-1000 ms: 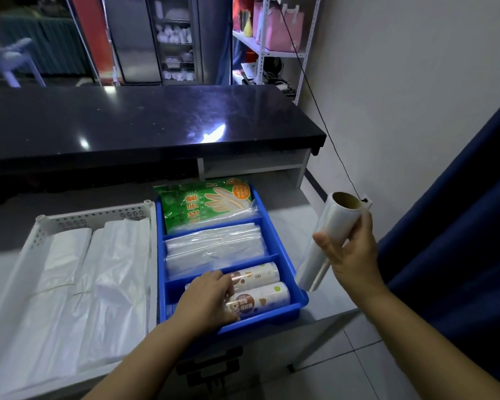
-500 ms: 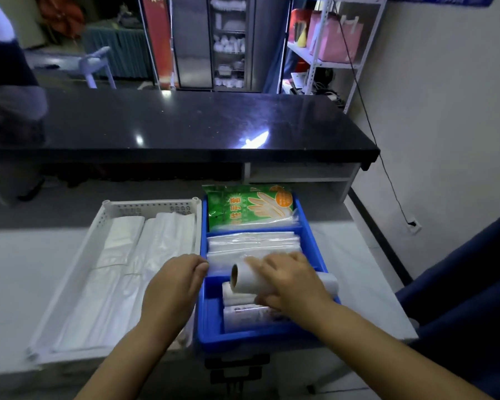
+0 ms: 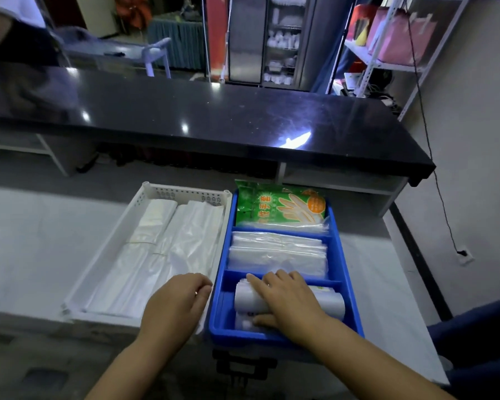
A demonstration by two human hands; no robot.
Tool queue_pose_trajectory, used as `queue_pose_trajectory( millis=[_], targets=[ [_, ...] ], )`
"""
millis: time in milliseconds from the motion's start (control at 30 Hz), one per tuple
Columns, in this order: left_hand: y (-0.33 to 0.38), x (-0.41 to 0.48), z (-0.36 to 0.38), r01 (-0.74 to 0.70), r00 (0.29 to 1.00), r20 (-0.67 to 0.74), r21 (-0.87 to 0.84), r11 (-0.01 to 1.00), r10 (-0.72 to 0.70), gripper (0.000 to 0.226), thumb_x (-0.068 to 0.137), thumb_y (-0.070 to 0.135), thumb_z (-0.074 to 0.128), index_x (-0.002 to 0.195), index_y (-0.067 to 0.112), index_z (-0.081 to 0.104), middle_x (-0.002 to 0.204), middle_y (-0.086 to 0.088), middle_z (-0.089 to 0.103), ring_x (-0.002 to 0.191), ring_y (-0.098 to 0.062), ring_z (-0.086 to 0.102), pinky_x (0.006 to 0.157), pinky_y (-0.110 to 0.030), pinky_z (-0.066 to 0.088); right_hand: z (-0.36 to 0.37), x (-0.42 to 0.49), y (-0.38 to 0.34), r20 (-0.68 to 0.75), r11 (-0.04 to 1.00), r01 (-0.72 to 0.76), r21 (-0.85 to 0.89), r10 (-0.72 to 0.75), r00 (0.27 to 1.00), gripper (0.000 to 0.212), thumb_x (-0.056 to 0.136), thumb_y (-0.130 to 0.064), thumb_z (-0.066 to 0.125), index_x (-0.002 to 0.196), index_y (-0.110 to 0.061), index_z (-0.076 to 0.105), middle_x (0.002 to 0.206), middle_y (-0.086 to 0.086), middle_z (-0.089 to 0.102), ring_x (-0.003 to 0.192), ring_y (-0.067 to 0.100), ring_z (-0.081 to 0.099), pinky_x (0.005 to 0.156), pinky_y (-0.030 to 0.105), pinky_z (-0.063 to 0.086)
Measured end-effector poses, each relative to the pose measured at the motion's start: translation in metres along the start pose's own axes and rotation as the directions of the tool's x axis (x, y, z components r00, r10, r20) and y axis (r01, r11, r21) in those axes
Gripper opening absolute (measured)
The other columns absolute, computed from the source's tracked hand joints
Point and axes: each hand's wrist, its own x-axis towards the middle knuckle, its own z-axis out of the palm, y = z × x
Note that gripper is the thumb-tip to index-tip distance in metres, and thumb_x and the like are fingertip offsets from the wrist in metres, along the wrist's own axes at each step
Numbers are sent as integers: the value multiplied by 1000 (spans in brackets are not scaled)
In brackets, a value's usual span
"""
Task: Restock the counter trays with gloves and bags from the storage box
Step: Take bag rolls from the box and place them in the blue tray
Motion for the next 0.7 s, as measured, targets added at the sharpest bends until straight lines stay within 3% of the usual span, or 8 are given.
queue_pose_trajectory(
  millis=[100, 233, 300, 400, 500, 700],
  targets=[
    [1, -17, -6, 90, 995, -50, 33, 995, -88, 7, 87, 29, 55, 85, 33, 61, 74, 15, 59, 64, 0, 49, 53, -10, 29, -8, 2, -1, -70, 997, 59, 54, -55, 996, 66, 85, -52, 51, 141, -21, 31, 131, 6, 51, 116, 28, 45, 96, 42, 35],
    [-4, -50, -20, 230, 967, -133, 66, 971, -220, 6, 85, 22, 62, 82, 27, 65, 75, 11, 64, 70, -9, 56, 57, -21, 39, -18, 12, -20, -340, 968, 246, 44, -217, 915, 29, 75, -36, 67, 97, -17, 68, 84, 2, 70, 76, 23, 63, 67, 32, 51],
    [-7, -71, -30, 284, 943, -211, 100, 954, -258, 7, 82, 19, 63, 78, 23, 66, 72, 6, 66, 70, -17, 60, 57, -28, 43, -20, 17, -37, -359, 948, 317, 28, -286, 888, 16, 74, -31, 67, 78, -16, 67, 71, 1, 66, 66, 22, 60, 59, 29, 50],
    [-14, -107, -50, 408, 888, -271, 95, 908, -371, 7, 84, 19, 63, 81, 23, 68, 76, 5, 68, 72, -17, 61, 57, -28, 44, -24, 18, -68, -328, 931, 366, 8, -343, 880, 14, 74, -28, 66, 67, -17, 61, 64, 1, 62, 61, 22, 56, 54, 29, 44],
    [-24, -147, -67, 474, 844, -334, 99, 875, -419, 6, 80, 16, 69, 80, 22, 69, 74, 6, 68, 68, -15, 59, 52, -24, 37, -25, 14, -103, -305, 920, 391, -28, -381, 873, 17, 76, -27, 66, 64, -18, 59, 62, -1, 60, 58, 19, 52, 53, 28, 37],
    [-53, -244, -100, 563, 758, -424, 41, 825, -496, 9, 79, 13, 70, 76, 22, 70, 72, 8, 68, 70, -17, 61, 50, -22, 33, -22, -4, -188, -269, 871, 487, -62, -485, 832, 19, 82, -27, 59, 65, -18, 58, 65, -1, 61, 61, 18, 51, 57, 30, 37]
  ],
)
